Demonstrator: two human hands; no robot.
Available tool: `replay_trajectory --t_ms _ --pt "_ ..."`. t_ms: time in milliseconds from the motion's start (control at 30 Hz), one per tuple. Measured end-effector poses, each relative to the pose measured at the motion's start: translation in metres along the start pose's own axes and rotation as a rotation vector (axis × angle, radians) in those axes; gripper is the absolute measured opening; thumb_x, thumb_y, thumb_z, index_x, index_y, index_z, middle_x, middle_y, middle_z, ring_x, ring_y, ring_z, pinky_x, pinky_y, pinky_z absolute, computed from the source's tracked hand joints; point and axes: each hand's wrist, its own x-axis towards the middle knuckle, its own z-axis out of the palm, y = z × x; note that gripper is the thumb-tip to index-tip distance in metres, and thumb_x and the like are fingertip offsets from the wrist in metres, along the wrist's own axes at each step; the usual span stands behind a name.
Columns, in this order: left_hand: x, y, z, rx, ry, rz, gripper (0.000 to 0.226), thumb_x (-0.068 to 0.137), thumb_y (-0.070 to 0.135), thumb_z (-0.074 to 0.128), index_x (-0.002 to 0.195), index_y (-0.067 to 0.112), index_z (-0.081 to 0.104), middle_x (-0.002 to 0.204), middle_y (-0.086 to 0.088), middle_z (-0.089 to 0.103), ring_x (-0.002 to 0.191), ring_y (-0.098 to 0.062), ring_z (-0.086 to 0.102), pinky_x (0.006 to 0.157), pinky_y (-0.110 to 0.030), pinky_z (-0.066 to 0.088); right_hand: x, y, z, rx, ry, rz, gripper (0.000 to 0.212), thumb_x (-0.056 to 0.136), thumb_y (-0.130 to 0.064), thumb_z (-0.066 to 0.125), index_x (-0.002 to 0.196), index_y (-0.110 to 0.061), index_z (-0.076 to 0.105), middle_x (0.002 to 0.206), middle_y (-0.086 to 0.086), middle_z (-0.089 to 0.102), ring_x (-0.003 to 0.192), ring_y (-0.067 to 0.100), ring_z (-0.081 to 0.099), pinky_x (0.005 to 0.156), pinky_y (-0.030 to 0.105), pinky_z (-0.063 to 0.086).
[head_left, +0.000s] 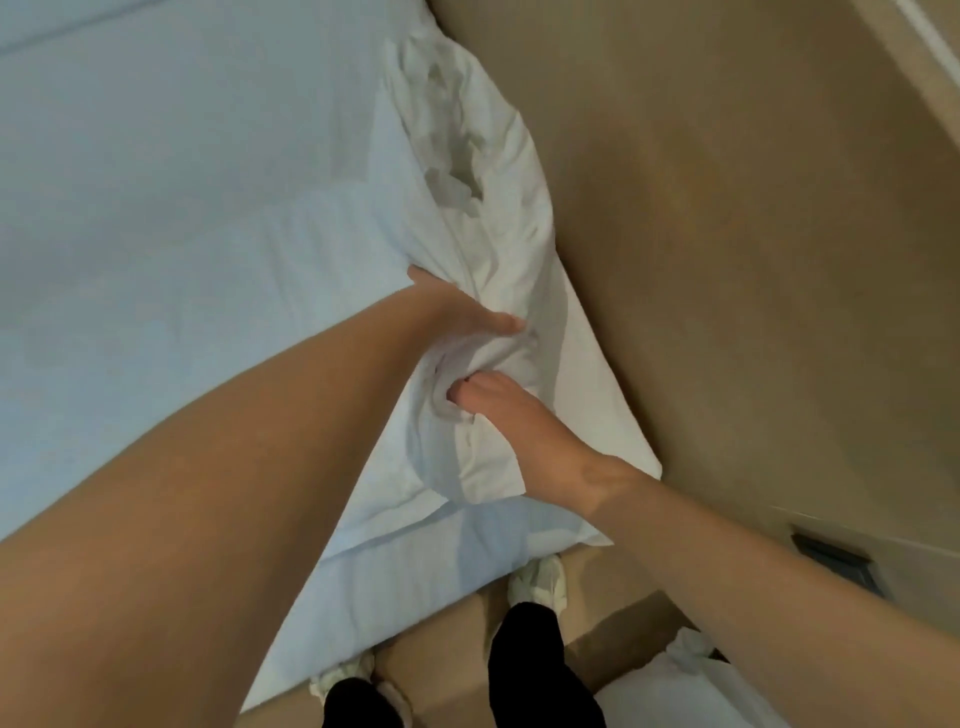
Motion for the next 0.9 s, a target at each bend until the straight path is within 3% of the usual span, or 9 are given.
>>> replay_trajectory --t_ms 100,133,200,300,367,500,667,833,900 --pt "0.021 -0.029 0.005 0.204 0.127 0.087 0.080 0.081 0.039 0.074 0.141 0.006 0.031 0.137 -0.014 0.044 0.125 -0.031 0.047 0.092 -0.032 0.043 0.016 0.003 0.020 -0.078 -0.076 -0.048 0.058 0.078 -0.001 0.075 0.130 -0.013 0.052 0.128 0.004 0.052 0.115 0.021 0.048 0.103 0.037 0.040" --pt "0.027 -0.040 0.003 0.167 0.174 0.099 0.051 0.081 0.030 0.072 0.120 0.008 0.048 0.119 -0.010 0.054 0.111 -0.029 0.055 0.081 -0.031 0.044 0.017 0.005 0.024 -0.045 -0.107 -0.041 0.056 0.078 -0.008 0.077 0.127 -0.017 0.051 0.126 0.000 0.051 0.114 0.017 0.047 0.102 0.035 0.040" --pt "0.029 -0.063 -0.004 0.060 0.239 0.112 0.020 0.083 0.019 0.066 0.086 0.010 0.049 0.096 -0.007 0.053 0.090 -0.027 0.056 0.072 -0.030 0.043 0.018 0.002 0.022 0.036 -0.198 -0.028 0.042 0.081 -0.021 0.076 0.115 -0.024 0.051 0.114 -0.006 0.052 0.103 0.010 0.047 0.092 0.027 0.041" --pt "0.021 -0.099 -0.021 -0.034 0.294 0.037 0.021 0.083 0.017 0.062 0.092 0.007 0.047 0.094 -0.010 0.050 0.094 -0.030 0.057 0.075 -0.031 0.047 0.019 -0.011 0.010 0.328 -0.252 0.112 0.017 0.090 -0.030 0.065 0.099 -0.015 0.061 0.095 0.001 0.064 0.085 0.013 0.058 0.082 0.029 0.047" --pt "0.010 -0.133 -0.044 -0.097 0.330 -0.043 0.029 0.078 0.012 0.066 0.101 0.004 0.050 0.100 -0.014 0.053 0.101 -0.033 0.058 0.079 -0.033 0.049 0.036 -0.017 0.010 0.288 -0.066 0.256 0.024 0.096 -0.034 0.055 0.095 -0.010 0.061 0.095 0.006 0.066 0.086 0.021 0.060 0.083 0.038 0.049" --pt "-0.009 -0.213 -0.100 -0.275 0.395 -0.106 0.026 0.075 -0.003 0.057 0.100 -0.003 0.052 0.093 -0.019 0.053 0.080 -0.031 0.053 0.053 -0.028 0.040 0.072 -0.038 0.026 0.259 0.077 0.532 0.056 0.097 -0.051 0.046 0.146 -0.027 0.033 0.150 0.006 0.032 0.129 0.024 0.043 0.107 0.040 0.038" --pt "-0.031 -0.337 -0.175 -0.523 0.418 -0.154 0.014 0.070 -0.015 0.050 0.074 -0.002 0.050 0.071 -0.014 0.048 0.061 -0.025 0.045 0.052 -0.024 0.034 0.123 -0.116 0.105 0.218 -0.004 0.403 0.074 0.093 -0.064 0.043 0.153 -0.045 0.004 0.164 -0.003 -0.007 0.151 0.022 -0.003 0.120 0.046 0.016" --pt "0.000 -0.514 -0.218 -0.585 0.517 -0.284 0.042 0.066 -0.011 0.056 0.107 -0.004 0.057 0.089 -0.020 0.057 0.077 -0.031 0.055 0.060 -0.028 0.045 0.189 -0.211 0.227 0.058 0.019 0.257 0.074 0.087 -0.073 0.032 0.150 -0.049 0.003 0.164 -0.012 -0.005 0.150 0.024 -0.010 0.116 0.063 0.010" --pt "0.025 -0.574 -0.222 -0.607 0.496 -0.333 0.061 0.072 0.008 0.068 0.129 0.003 0.047 0.113 -0.021 0.057 0.100 -0.036 0.058 0.083 -0.039 0.052 0.214 -0.231 0.282 -0.057 -0.071 0.278 0.068 0.094 -0.063 0.036 0.151 -0.048 0.001 0.162 -0.014 -0.010 0.150 0.025 -0.012 0.113 0.068 0.008"
